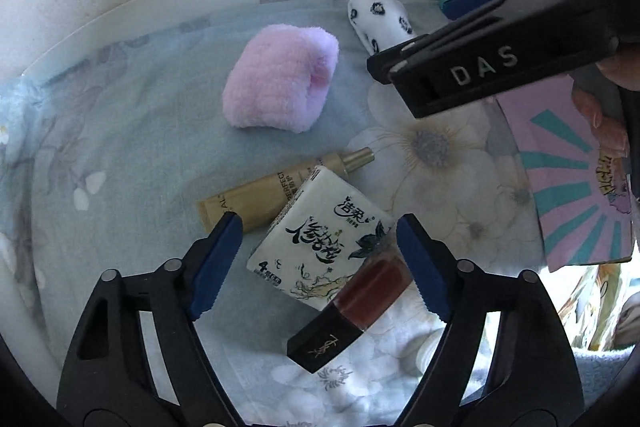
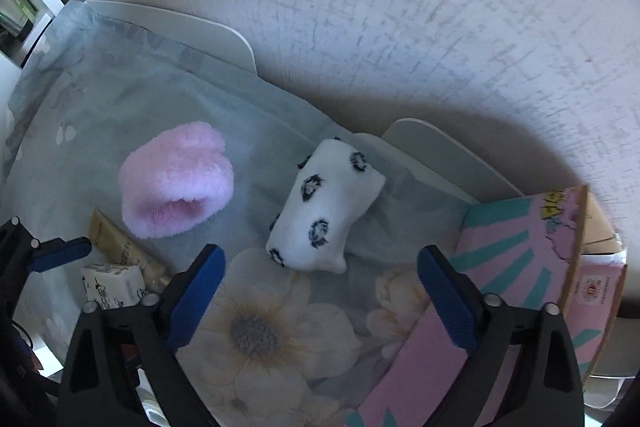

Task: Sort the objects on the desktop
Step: 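Grasp the white tissue pack with left tool while right tool grasps second panda sock, then carry tissue pack and sock over the cardboard box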

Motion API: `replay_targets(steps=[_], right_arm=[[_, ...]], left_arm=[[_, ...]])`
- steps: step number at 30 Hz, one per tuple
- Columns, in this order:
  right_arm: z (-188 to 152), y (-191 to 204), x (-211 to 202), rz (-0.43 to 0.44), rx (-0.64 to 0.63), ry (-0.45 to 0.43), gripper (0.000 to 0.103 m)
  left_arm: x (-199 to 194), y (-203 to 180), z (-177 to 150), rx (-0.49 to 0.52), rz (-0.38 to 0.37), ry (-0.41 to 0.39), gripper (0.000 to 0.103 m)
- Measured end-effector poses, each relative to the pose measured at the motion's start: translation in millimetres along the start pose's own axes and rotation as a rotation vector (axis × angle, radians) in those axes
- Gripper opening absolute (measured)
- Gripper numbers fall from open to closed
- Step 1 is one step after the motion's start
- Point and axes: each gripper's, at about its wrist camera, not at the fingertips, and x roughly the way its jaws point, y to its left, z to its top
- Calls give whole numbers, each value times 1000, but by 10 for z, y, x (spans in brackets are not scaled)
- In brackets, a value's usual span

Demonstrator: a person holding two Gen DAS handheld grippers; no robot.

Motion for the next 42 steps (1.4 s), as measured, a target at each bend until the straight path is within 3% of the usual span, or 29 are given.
replay_targets(steps=[3,8,10,18,23,31,33,41,42], right_arm=[[27,9,64,-4,-3,5,88],[63,-40,185,56,46,24,67],[68,-63,218,73,62,26,53],[64,-121,182,129,77,-14,31],[13,-118,89,157,88,-35,29],[-89,-146,-119,193,81,-65,29],[-103,-150,-183,196,79,-75,29],[-245,-241,-607,220,76,-149,29],[-451,-378,-667,230,81,-160,29]], left_arm=[[26,15,-16,-11,-7,12,71],[30,13,-45,-11,-11,15,61],[28,20,-57,-16,-19,16,60],[-17,173,-147,-110,-74,8,54],[-115,288,-213,-180,-121,0,52],[-386,369,-174,-198,-113,-28,51],[-446,598,-93,-205,-117,-44,50],[-948,451,54,-195,-124,-114,50],[-1005,457,71,-196,-132,-123,50]])
